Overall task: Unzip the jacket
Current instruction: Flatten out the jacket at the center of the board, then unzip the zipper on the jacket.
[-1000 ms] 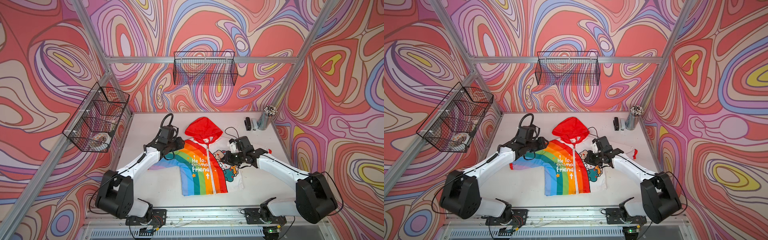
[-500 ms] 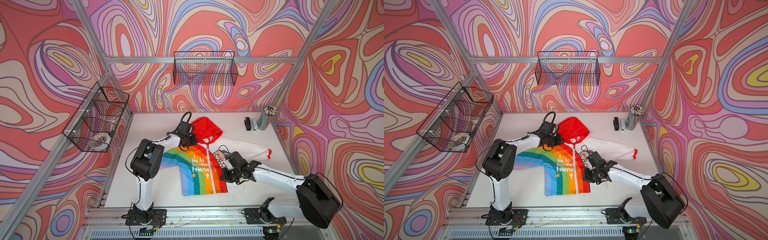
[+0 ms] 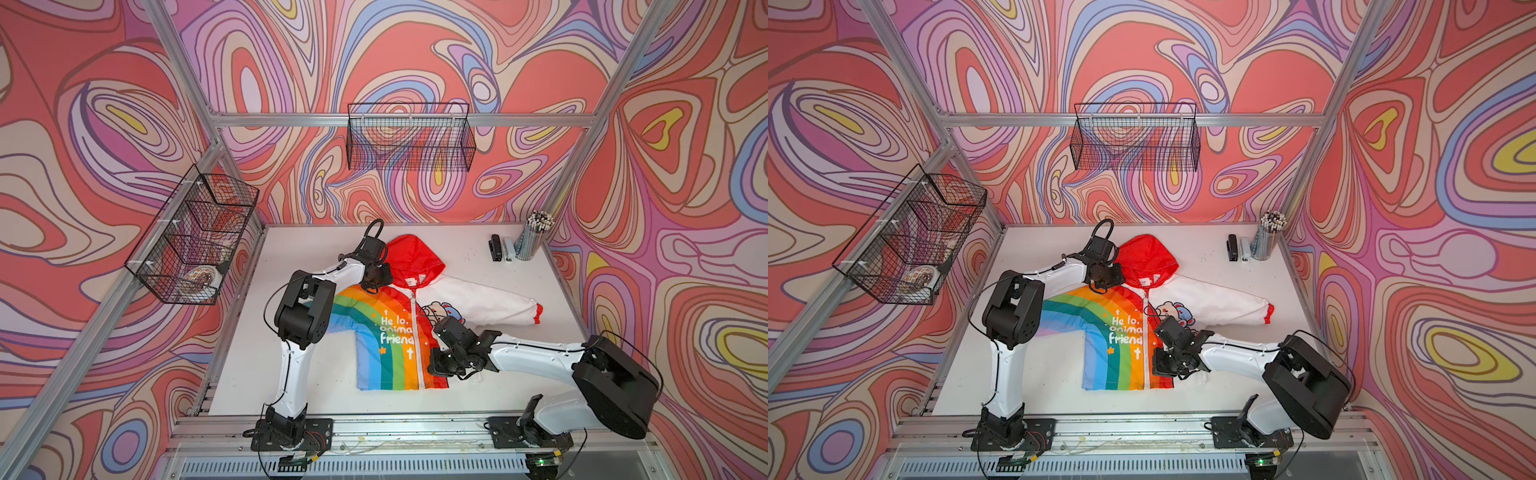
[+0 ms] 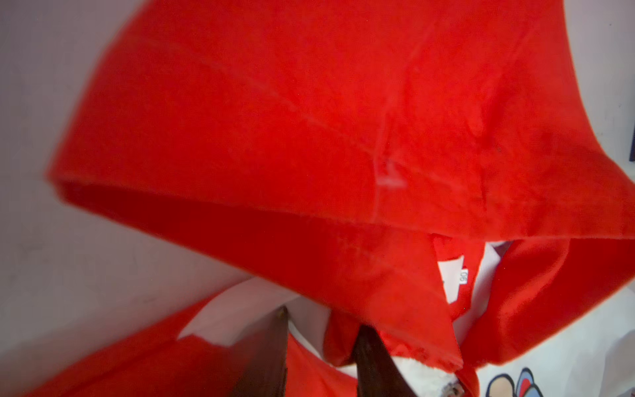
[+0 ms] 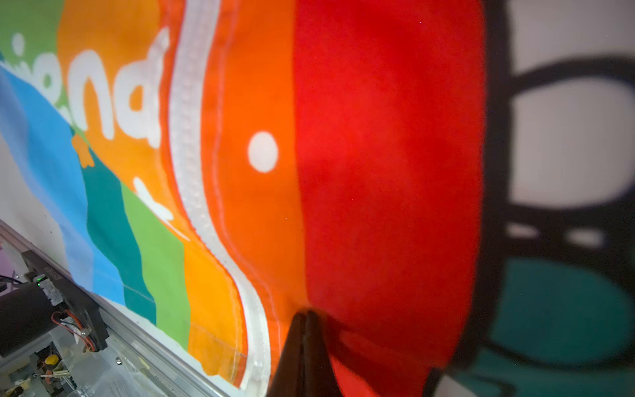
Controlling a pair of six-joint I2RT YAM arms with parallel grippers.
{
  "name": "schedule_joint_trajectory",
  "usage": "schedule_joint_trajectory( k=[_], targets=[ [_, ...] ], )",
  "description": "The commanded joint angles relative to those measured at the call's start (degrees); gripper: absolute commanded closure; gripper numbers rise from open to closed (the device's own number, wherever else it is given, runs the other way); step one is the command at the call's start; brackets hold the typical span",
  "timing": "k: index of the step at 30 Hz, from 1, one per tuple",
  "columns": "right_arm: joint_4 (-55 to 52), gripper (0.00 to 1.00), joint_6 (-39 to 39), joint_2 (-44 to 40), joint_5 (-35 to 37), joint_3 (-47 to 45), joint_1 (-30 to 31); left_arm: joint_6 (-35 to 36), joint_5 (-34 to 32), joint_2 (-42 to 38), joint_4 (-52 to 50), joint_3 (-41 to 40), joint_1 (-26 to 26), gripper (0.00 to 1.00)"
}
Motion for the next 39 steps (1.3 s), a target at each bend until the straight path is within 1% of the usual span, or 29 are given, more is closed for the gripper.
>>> schedule_joint_trajectory(
  k=[1, 6, 12, 14, 16, 17, 19, 21, 22, 24, 27, 29, 31, 33, 36, 37, 39],
  targets=[
    [-1.89, 1.0, 2.19, 4.26, 2.24, 0.14, 4.54, 1.17, -2.2, 3.22, -6.08, 2.93, 1.09, 0.67],
    [-3.05, 1.0, 2.94, 7.81, 3.48, 3.2, 10.18, 1.73, -2.57, 4.97, -7.87, 5.46, 1.73, 0.66],
    [-4.49, 1.0, 1.96, 6.03, 5.56, 4.6, 10.86, 2.03, -0.7, 5.51, -7.51, 5.98, 2.88, 0.66],
    [-4.59, 1.0, 0.5, 3.71, 7.44, 6.01, 10.86, 2.61, 2.26, 5.05, -6.25, 6.3, 3.04, 0.62],
    [-4.22, 1.0, -1.43, 0.82, 9.67, 7.79, 10.87, 2.77, 5.22, 3.68, -4.87, 6.82, 3.01, 0.54],
    [-4.69, 0.98, -1.89, -0.5, 11.68, 8.84, 10.86, 2.78, 6.36, 2.95, -4.56, 7.43, 3.03, 0.51],
    [-5.43, 0.76, -3.21, -3.41, 17.56, 10.6, 10.78, 2.68, 8.28, 0.56, -4.19, 8.96, 3.0, 0.47],
    [-5.09, 0.46, -4.52, -4.94, 22.76, 11.76, 10.52, 2.76, 9.25, -2.04, -3.88, 9.94, 3.04, 0.45],
    [-4.66, 0.4, -5.41, -5.28, 24.77, 12.27, 10.07, 2.87, 9.47, -3.58, -3.83, 10.25, 3.0, 0.45],
    [-5.08, 0.37, -5.55, -4.93, 27.68, 13.47, 8.4, 3.24, 9.38, -6.57, -3.65, 9.83, 3.0, 0.44],
    [-2.63, 0.43, -9.07, -3.33, 27.18, 14.87, 2.74, 3.58, 8.35, -12.17, -1.91, 5.53, 2.97, 0.46],
    [1.53, 0.43, -12.38, -2.42, 24.92, 15.06, -0.72, 3.42, 8.12, -16.19, 0.57, 0.56, 3.04, 0.47],
    [4.6, 0.44, -15.38, 0.21, 20.57, 16.49, -4.97, 2.78, 8.77, -20.25, 3.53, -5.65, 2.62, 0.48],
    [4.9, 0.47, -17.02, 4.3, 14.61, 19.7, -9.12, 2.03, 9.74, -23.23, 8.15, -11.18, 1.65, 0.49],
    [3.95, 0.56, -19.47, 11.54, 5.27, 25.71, -14.01, 1.21, 10.63, -25.74, 12.82, -16.81, -0.71, 0.53],
    [3.69, 0.57, -20.48, 13.86, 3.75, 27.61, -14.76, 0.57, 10.69, -26.25, 14.45, -18.48, -1.66, 0.54],
    [2.0, 0.6, -21.54, 17.82, 3.69, 31.46, -15.99, -0.81, 10.69, -26.79, 17.72, -21.4, -2.76, 0.56]
  ],
)
